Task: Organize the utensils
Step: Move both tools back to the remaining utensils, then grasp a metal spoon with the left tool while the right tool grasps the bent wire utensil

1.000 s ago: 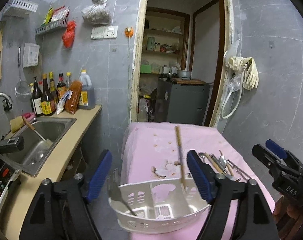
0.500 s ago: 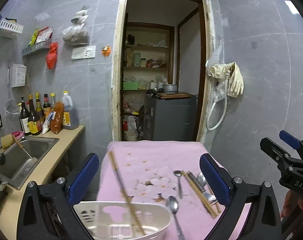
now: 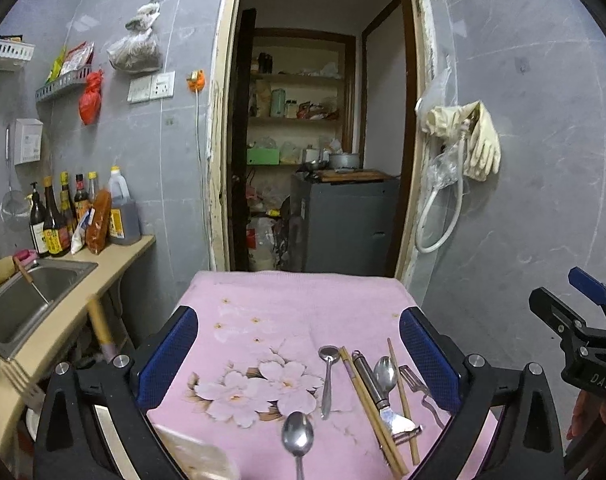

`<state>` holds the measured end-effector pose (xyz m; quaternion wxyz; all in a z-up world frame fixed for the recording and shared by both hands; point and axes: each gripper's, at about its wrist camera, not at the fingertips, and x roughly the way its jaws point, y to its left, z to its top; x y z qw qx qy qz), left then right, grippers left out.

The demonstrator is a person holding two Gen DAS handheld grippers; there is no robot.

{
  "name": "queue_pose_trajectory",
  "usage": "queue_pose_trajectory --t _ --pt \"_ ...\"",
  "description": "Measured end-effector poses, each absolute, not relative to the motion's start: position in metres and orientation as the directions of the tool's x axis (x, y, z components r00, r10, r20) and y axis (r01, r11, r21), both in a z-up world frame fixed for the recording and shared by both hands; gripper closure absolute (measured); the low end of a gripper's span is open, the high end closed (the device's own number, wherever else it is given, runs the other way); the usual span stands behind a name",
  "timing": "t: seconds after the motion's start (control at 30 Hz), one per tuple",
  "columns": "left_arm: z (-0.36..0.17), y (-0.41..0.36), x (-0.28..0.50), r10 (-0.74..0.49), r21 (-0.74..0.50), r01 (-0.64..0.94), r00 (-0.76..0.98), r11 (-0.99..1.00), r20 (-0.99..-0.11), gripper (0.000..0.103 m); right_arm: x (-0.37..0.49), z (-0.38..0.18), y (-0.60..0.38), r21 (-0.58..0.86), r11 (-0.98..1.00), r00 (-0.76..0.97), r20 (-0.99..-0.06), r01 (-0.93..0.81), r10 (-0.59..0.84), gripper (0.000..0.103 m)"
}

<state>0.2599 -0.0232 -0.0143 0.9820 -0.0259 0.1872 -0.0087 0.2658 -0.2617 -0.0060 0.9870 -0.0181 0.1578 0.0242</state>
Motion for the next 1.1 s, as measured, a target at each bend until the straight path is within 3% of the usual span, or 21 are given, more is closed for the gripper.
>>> queue_pose_trajectory --t 0.63,0.93,1.1 --pt "-0.109 -0.060 0.358 0.051 -0.036 -0.085 0.835 0.996 -0.548 0.003 0.371 -0.127 -0.288 0.062 0.986 0.816 -0.554 -0.155 0.163 0.004" --pt "-0.148 -0.062 0.401 0.056 -0.011 -0.088 0.728 0.996 -0.683 0.036 0.399 -0.168 -0.264 0.073 0.974 0.694 -0.691 -0.214 0.204 0.040" --pt "-0.164 -0.063 0.423 0.027 -0.007 -0.048 0.666 0.999 -0.746 0.052 0.408 -0.185 -0.248 0.057 0.966 0.631 -0.748 -0.251 0.208 0.053"
